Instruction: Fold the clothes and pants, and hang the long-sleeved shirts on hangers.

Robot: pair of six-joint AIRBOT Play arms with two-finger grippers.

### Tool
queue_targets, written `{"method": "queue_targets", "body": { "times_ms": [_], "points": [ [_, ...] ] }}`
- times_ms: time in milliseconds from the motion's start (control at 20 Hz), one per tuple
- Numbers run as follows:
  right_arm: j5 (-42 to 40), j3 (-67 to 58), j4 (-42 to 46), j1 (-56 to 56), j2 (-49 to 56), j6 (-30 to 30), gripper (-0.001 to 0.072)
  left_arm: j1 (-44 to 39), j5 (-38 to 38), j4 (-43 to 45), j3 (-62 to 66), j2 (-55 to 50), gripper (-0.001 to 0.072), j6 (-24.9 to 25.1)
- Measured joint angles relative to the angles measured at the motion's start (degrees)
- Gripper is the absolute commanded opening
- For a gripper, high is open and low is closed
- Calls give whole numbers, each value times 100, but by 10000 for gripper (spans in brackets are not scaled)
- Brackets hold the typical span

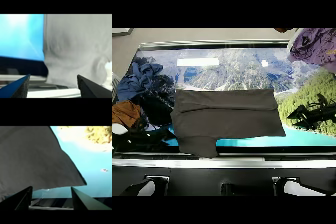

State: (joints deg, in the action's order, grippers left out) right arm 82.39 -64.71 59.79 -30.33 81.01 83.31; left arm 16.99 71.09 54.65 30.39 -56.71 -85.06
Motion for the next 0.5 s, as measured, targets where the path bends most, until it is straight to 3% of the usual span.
{"method": "queue_targets", "body": {
  "times_ms": [400, 500],
  "points": [
    [111, 221, -179, 87, -116, -35, 539, -529, -647, -855, -957, 164, 650, 507],
    [157, 229, -201, 87, -120, -37, 539, -656, -754, -981, -1001, 111, 511, 549]
  ]
}}
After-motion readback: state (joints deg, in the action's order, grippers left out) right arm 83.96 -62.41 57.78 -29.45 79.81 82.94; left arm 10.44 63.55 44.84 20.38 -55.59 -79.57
